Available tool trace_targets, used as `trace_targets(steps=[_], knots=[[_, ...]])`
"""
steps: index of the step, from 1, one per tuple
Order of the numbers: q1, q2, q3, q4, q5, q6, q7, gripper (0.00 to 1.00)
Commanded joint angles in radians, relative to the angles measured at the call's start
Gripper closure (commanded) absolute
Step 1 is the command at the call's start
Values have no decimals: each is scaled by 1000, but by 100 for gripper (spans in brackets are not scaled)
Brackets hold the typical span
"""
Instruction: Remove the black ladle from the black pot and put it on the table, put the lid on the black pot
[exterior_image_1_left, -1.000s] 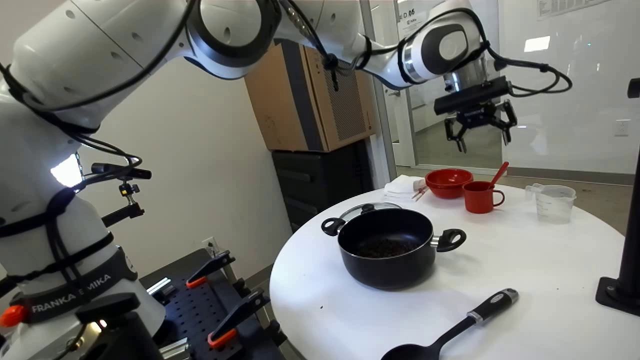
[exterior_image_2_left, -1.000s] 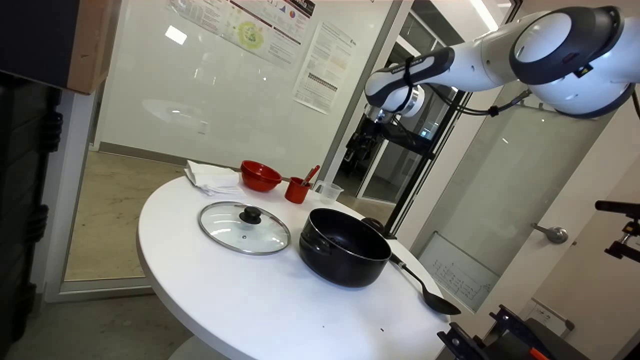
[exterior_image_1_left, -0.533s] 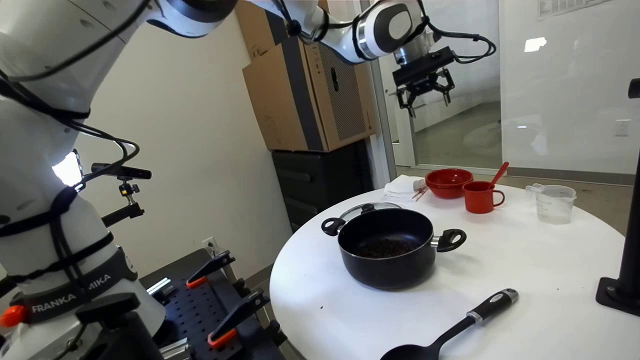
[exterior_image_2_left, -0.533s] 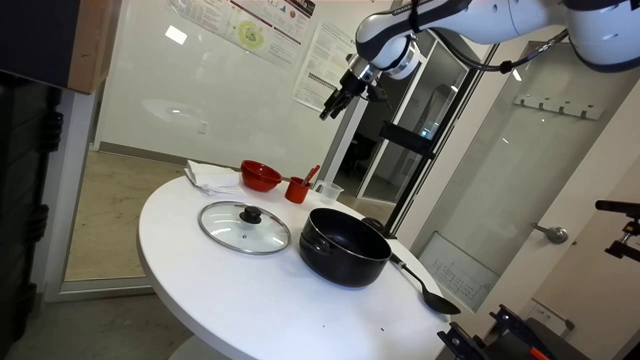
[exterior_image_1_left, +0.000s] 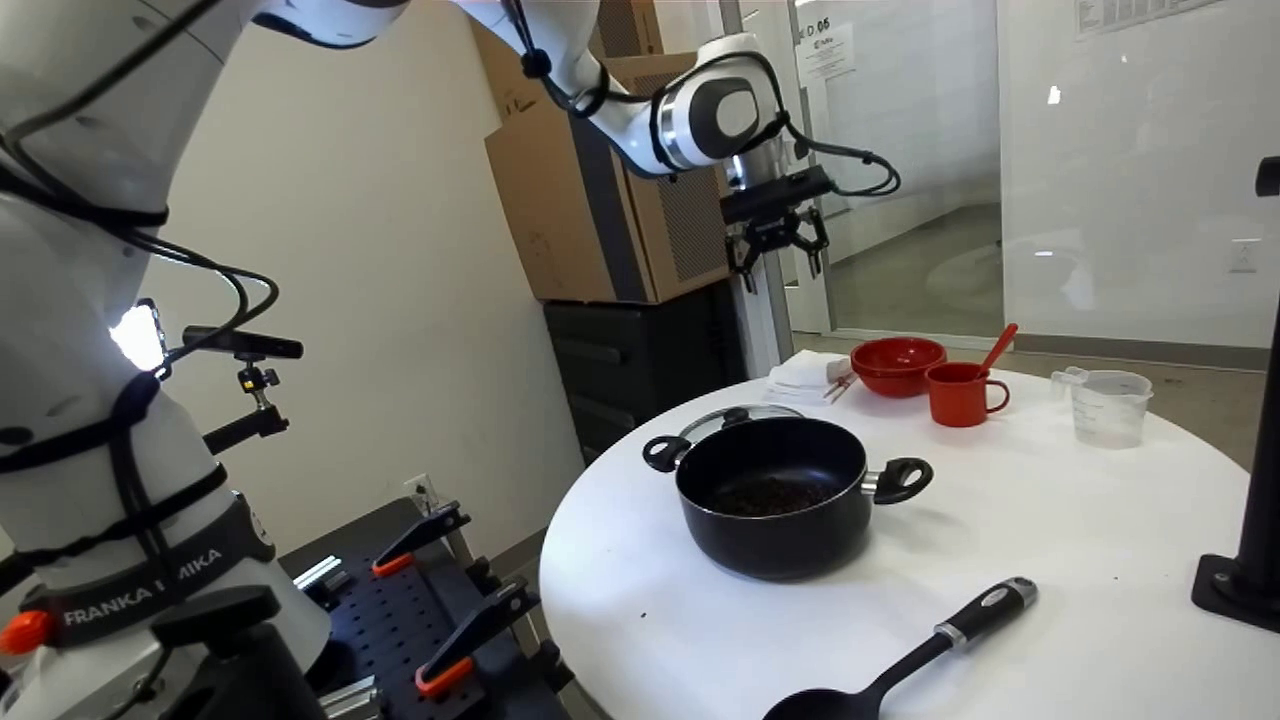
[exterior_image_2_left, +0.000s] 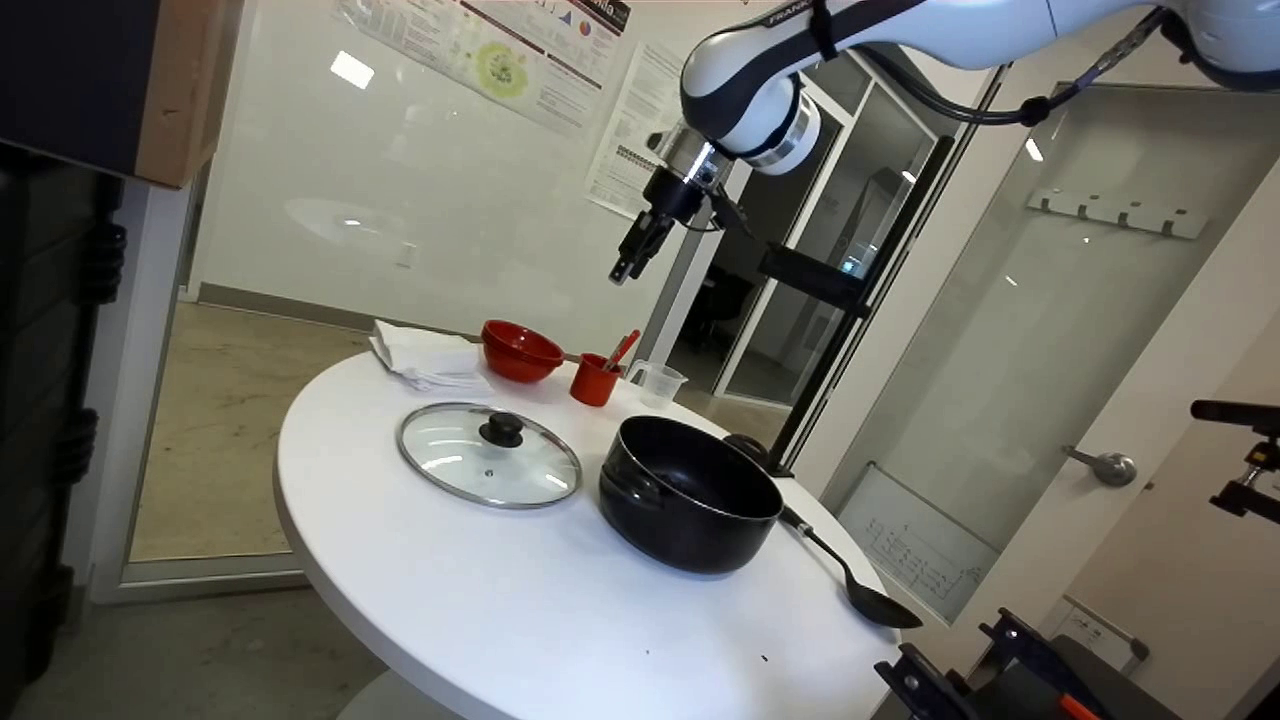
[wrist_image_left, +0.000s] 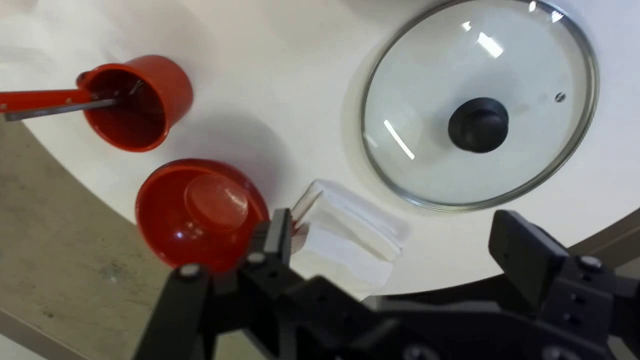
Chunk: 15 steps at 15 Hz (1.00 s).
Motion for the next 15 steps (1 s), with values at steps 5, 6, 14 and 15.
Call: trace_targets(steps=[5, 6, 14, 15], knots=[[44, 2, -6, -90, -14, 38, -2, 0], [45, 3, -6, -90, -14, 38, -2, 0], [20, 55, 26, -57, 32, -33, -45, 0], [32, 72, 20, -41, 29, -52, -31, 0]])
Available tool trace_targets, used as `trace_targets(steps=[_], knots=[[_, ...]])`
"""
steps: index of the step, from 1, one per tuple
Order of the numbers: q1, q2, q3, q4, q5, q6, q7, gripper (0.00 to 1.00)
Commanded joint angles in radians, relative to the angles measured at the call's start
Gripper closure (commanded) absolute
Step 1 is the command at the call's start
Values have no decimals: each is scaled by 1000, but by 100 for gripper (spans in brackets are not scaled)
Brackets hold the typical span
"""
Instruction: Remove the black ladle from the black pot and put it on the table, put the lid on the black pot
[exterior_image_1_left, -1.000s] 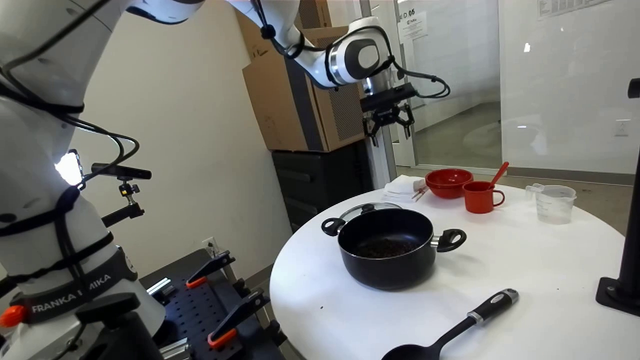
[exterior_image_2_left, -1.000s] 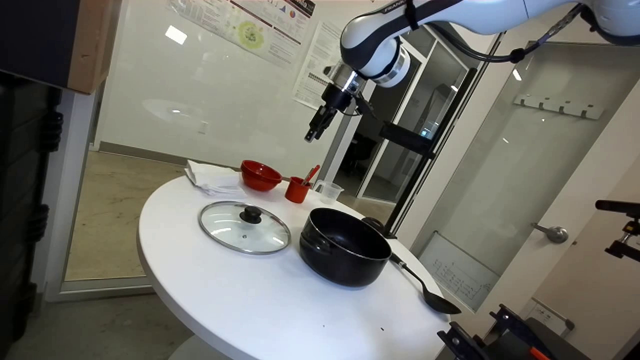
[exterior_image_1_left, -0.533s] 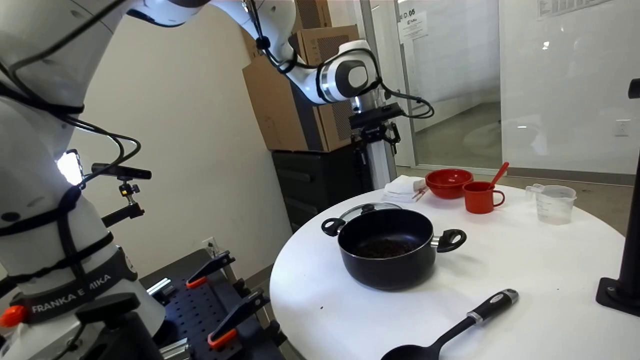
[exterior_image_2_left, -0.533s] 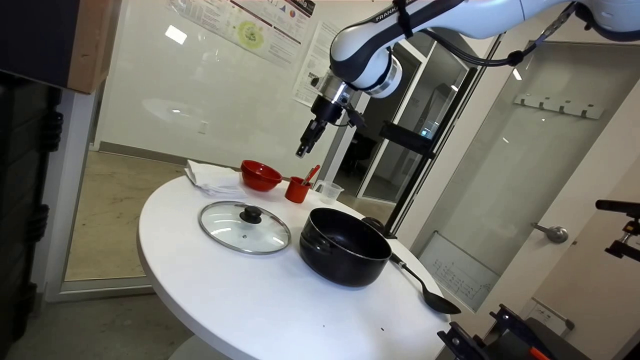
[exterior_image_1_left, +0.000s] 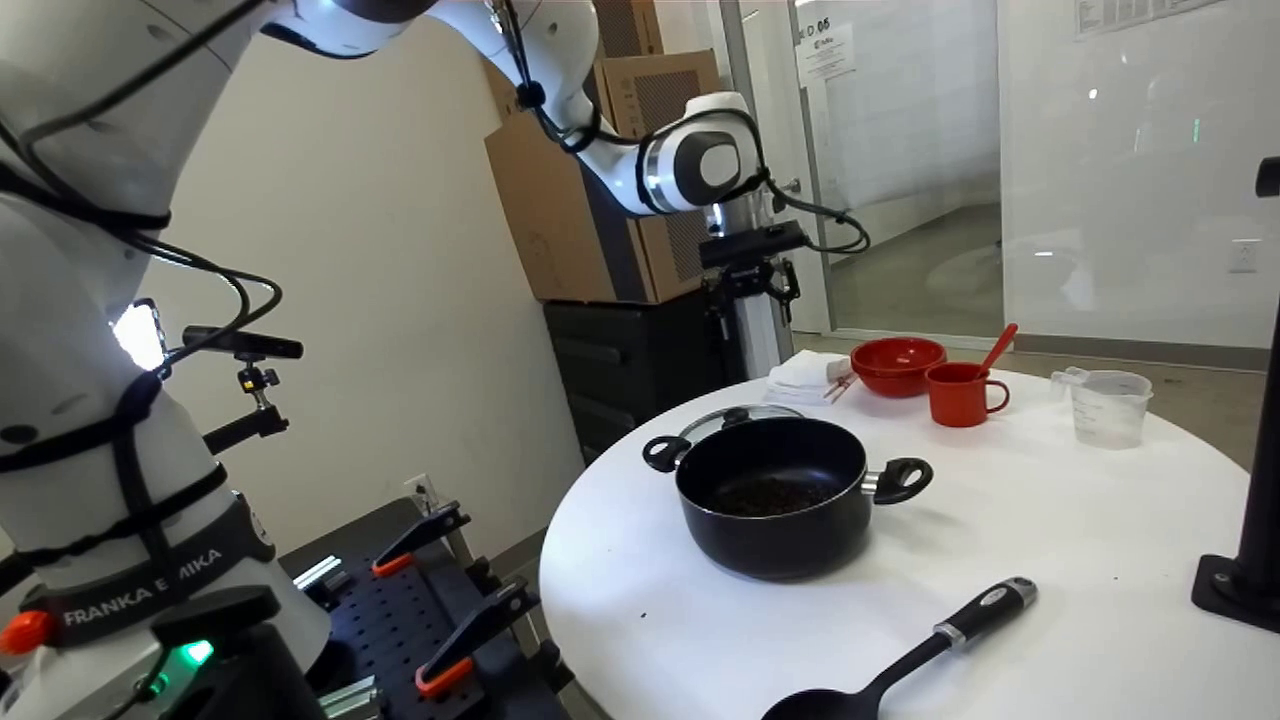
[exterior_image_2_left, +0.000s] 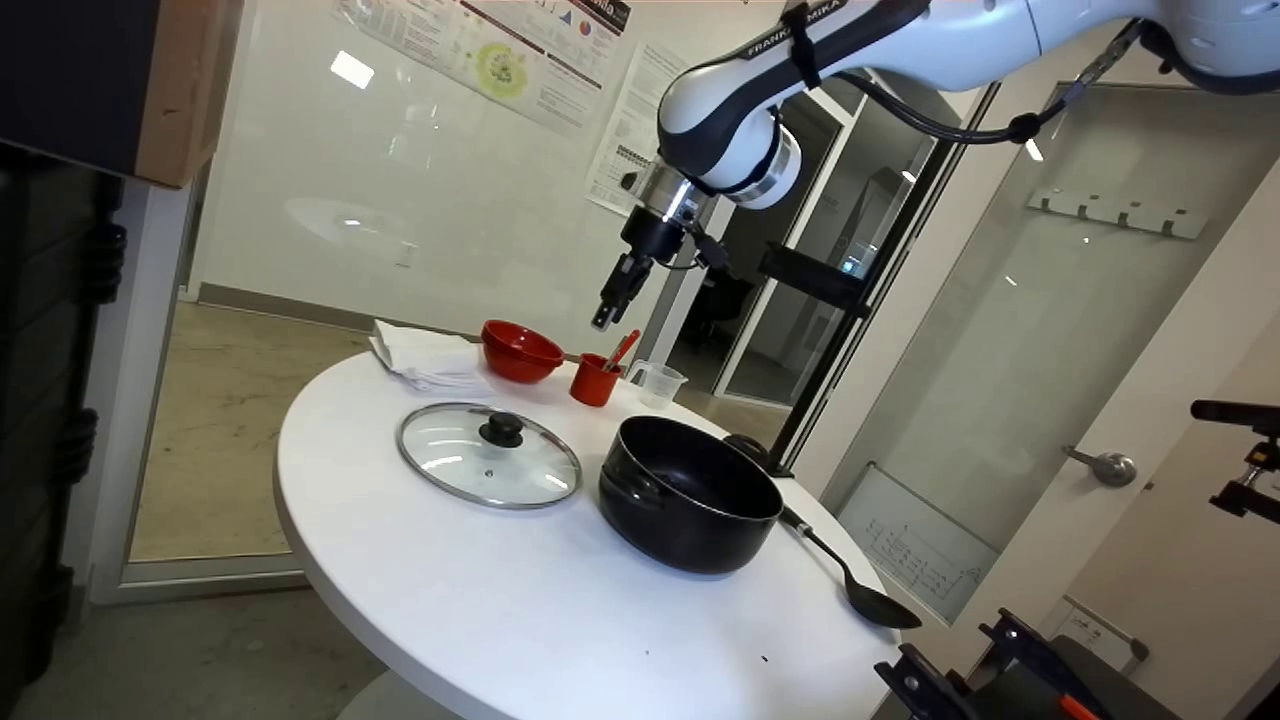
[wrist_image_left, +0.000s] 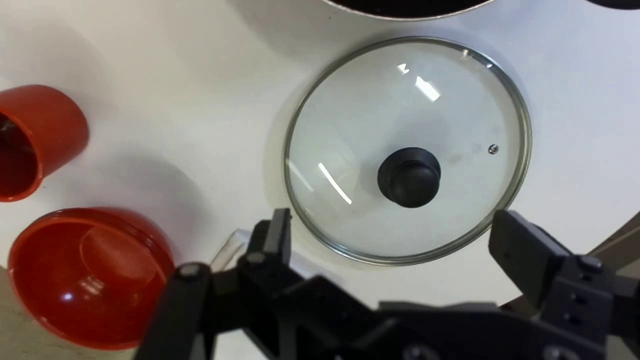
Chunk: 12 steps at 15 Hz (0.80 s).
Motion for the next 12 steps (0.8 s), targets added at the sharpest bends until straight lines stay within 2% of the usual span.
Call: trace_targets(steps=[1, 5, 12], knots=[[17, 62, 7, 68, 16, -77, -9, 0], [88, 167, -22, 177, -17, -129, 58, 0], [179, 304, -34, 320, -76, -124, 69, 0]])
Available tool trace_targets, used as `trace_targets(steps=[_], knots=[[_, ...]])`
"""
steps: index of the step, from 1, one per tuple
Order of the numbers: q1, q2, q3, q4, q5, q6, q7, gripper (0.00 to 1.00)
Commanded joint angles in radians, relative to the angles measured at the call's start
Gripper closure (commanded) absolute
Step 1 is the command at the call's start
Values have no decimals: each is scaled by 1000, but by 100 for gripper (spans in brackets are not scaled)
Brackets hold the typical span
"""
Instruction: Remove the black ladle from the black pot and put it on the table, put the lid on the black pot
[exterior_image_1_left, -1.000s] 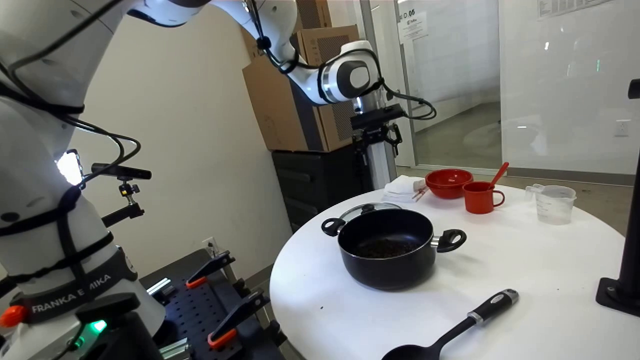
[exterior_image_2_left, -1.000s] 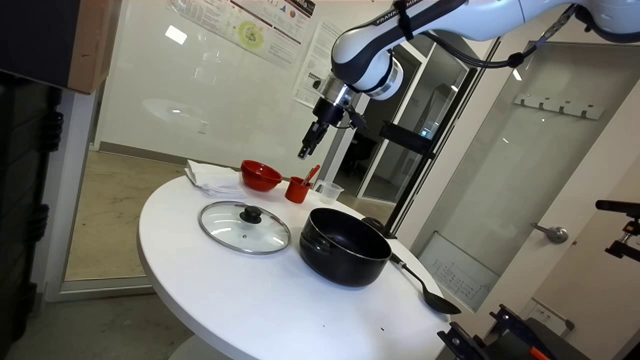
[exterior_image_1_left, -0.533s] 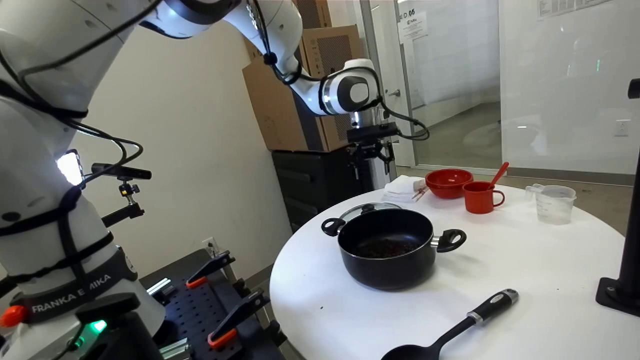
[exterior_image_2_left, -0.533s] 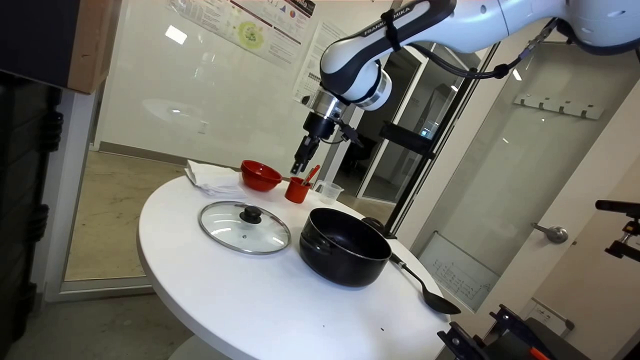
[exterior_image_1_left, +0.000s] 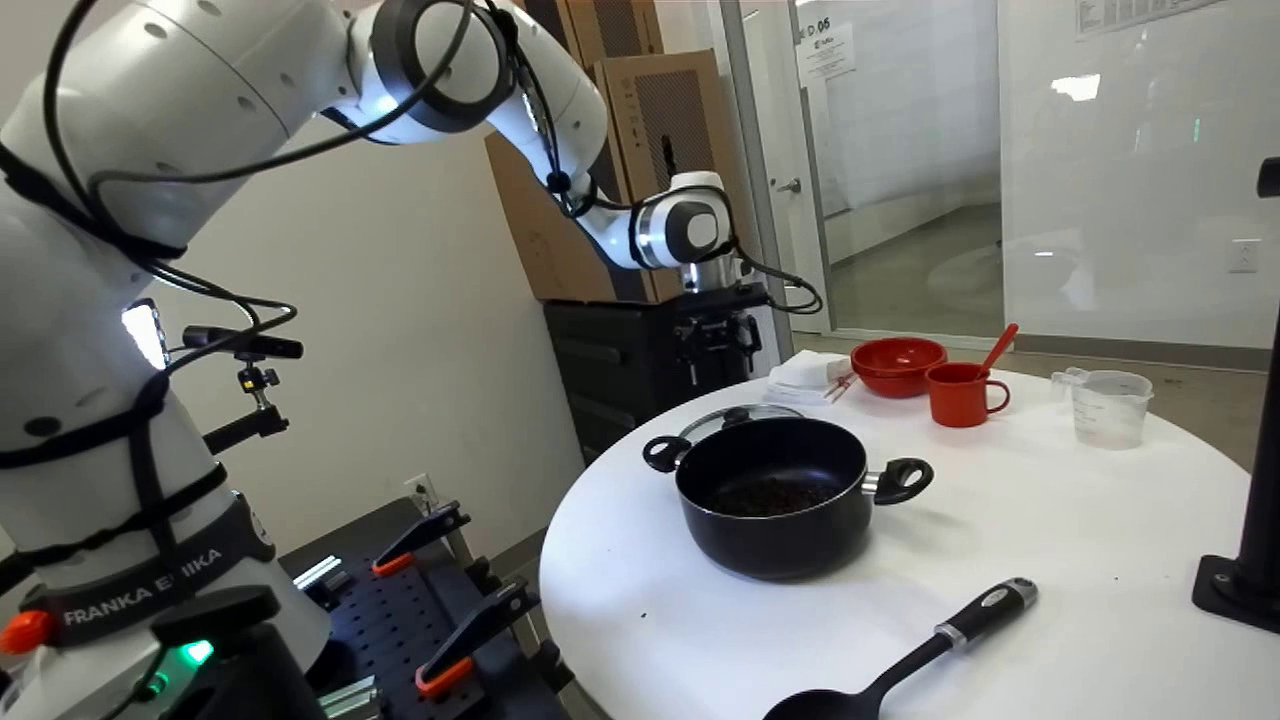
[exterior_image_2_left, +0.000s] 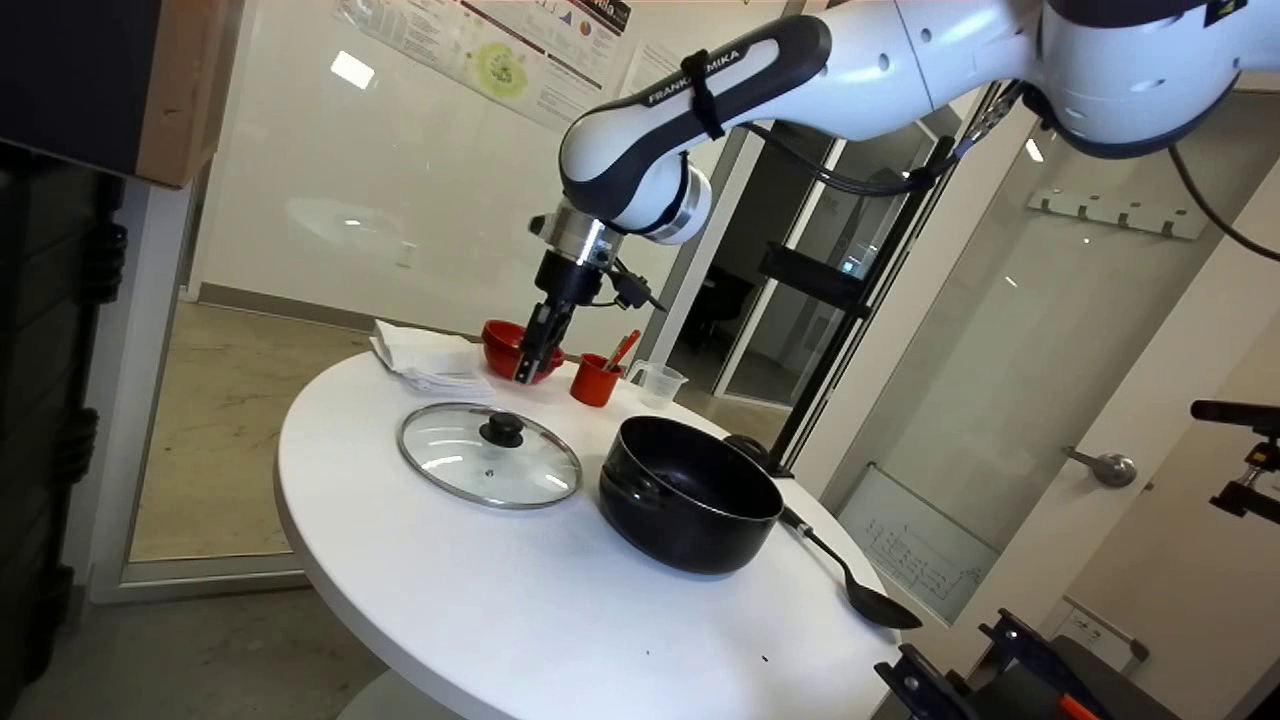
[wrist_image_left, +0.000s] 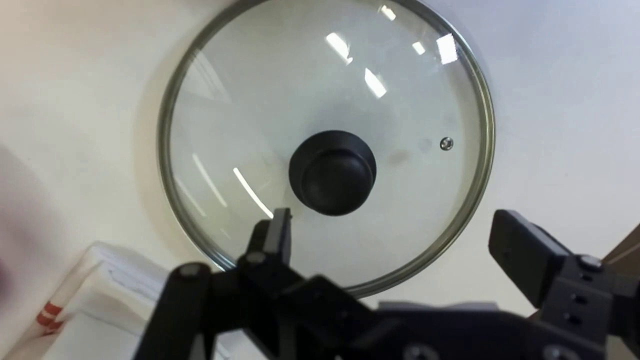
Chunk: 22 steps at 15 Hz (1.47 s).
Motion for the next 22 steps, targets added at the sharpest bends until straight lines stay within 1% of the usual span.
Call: trace_targets(steps=[1, 4, 8, 15, 22], knots=[[40, 79, -33, 118, -44, -33, 23, 0], [49, 120, -75, 171, -70, -46, 53, 0], [39, 167, -98, 222, -83, -50, 60, 0], [48, 226, -92, 284, -81, -55, 45, 0], [77, 260, -87, 314, -85, -66, 41, 0]])
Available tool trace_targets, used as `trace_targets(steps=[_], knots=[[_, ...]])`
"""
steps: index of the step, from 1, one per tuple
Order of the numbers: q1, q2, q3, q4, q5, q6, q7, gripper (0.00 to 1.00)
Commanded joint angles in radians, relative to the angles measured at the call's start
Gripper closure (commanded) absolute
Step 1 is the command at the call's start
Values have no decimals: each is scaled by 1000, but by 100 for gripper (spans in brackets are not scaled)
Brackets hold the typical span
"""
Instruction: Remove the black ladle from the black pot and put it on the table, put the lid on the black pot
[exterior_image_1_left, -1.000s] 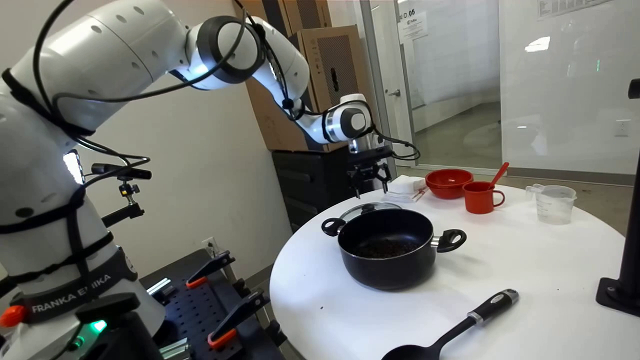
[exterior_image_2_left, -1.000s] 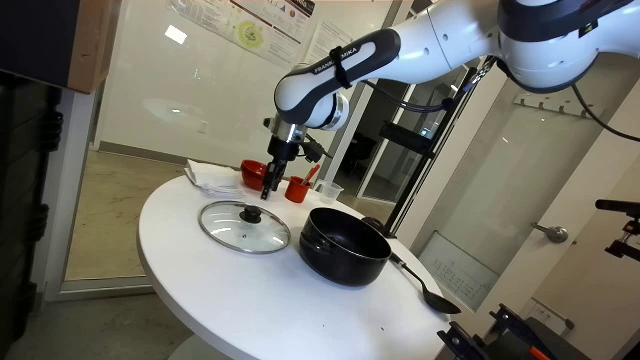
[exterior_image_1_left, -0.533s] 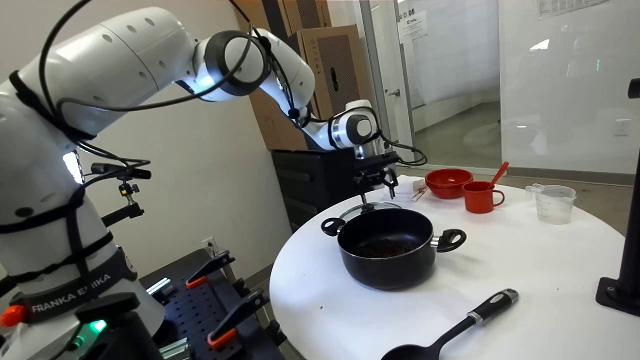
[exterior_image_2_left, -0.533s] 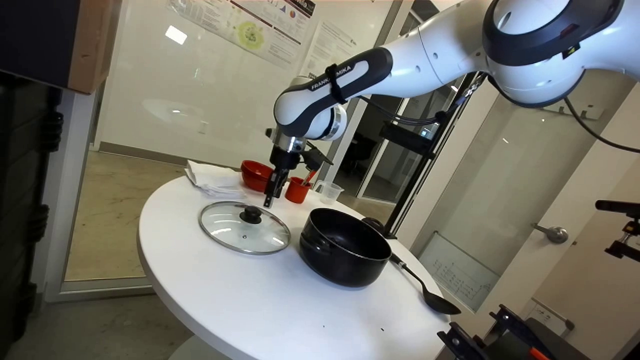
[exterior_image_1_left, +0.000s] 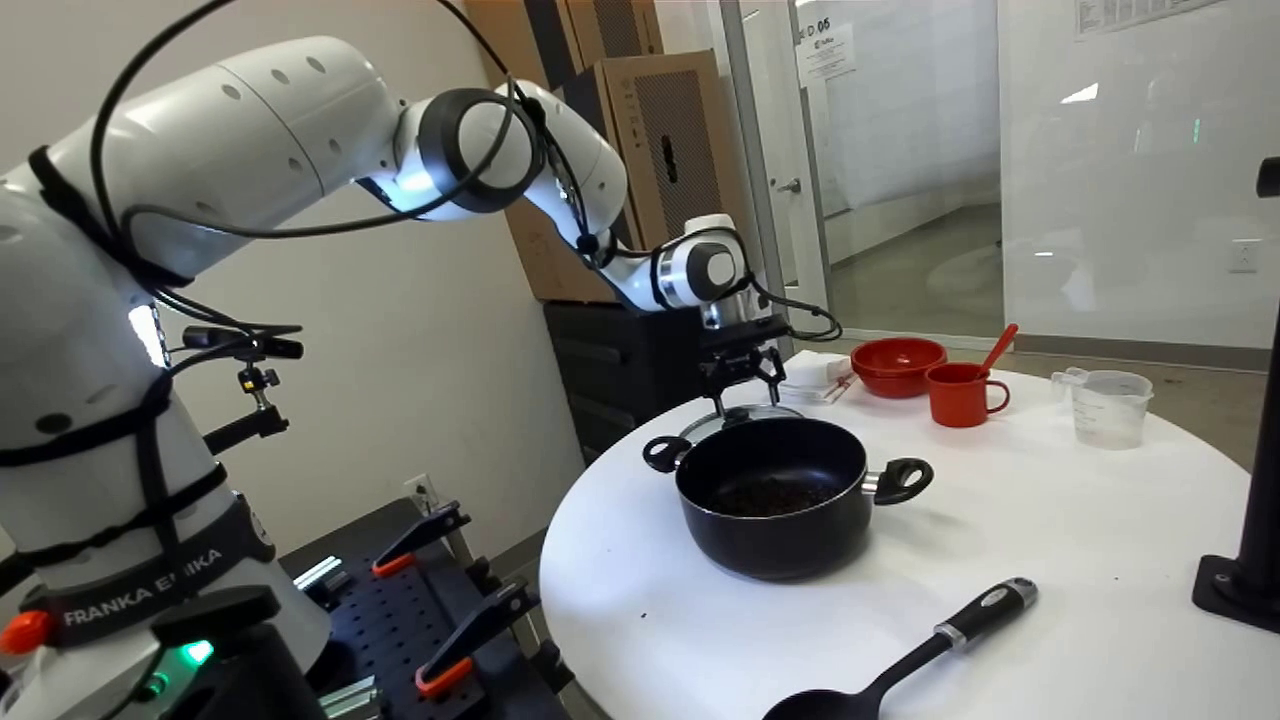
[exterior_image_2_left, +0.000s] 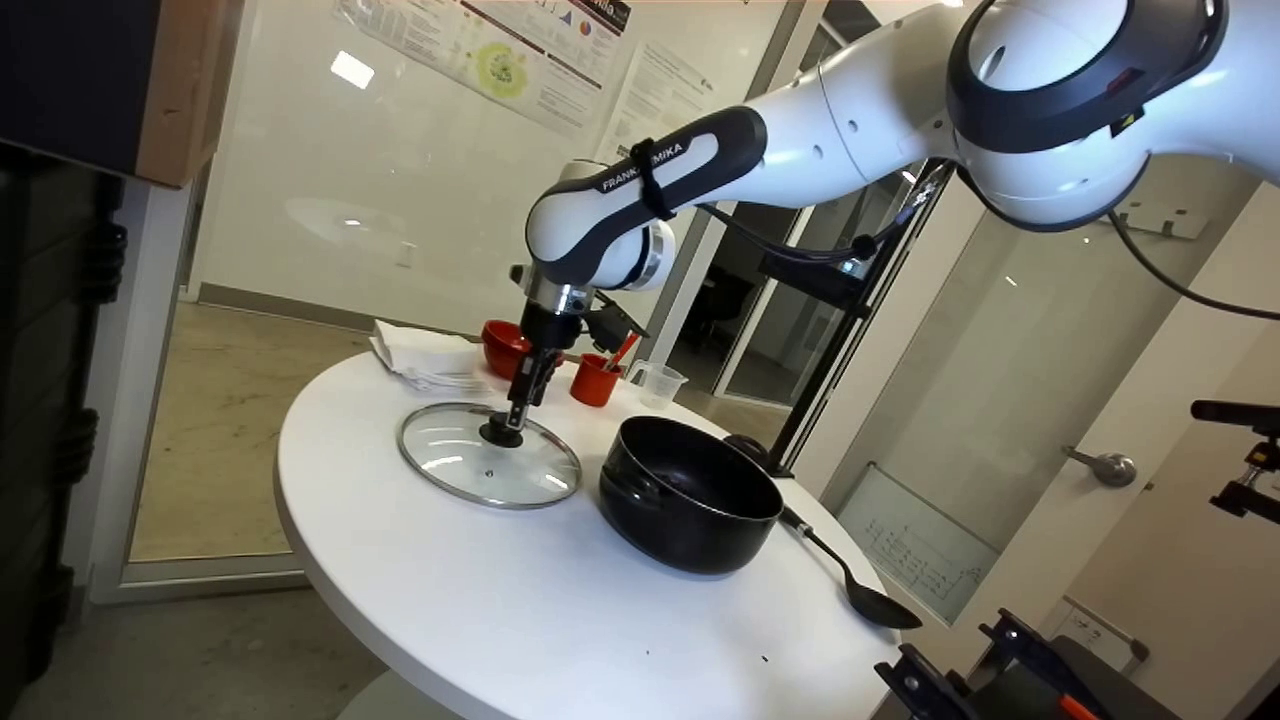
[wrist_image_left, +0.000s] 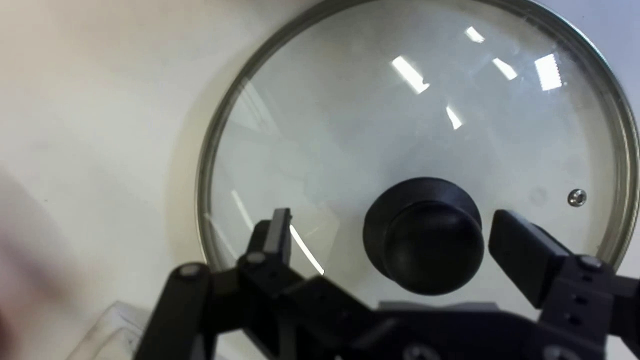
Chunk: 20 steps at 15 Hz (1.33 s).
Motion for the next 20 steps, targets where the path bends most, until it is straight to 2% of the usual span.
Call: trace_targets(steps=[1, 4, 5, 6, 8, 12, 13, 20], knots=[[19, 37, 0, 62, -28, -38, 5, 0], [26, 49, -2, 71, -33, -42, 1, 0], [28, 53, -4, 76, -35, -42, 2, 25], [29, 57, -3, 81, -38, -43, 1, 26], [29, 63, -4, 85, -44, -41, -2, 40], [29, 64, 0, 91, -47, -43, -13, 72], [28, 62, 3, 93, -45, -48, -18, 75], [15, -40, 45, 34, 2, -78, -30, 75]])
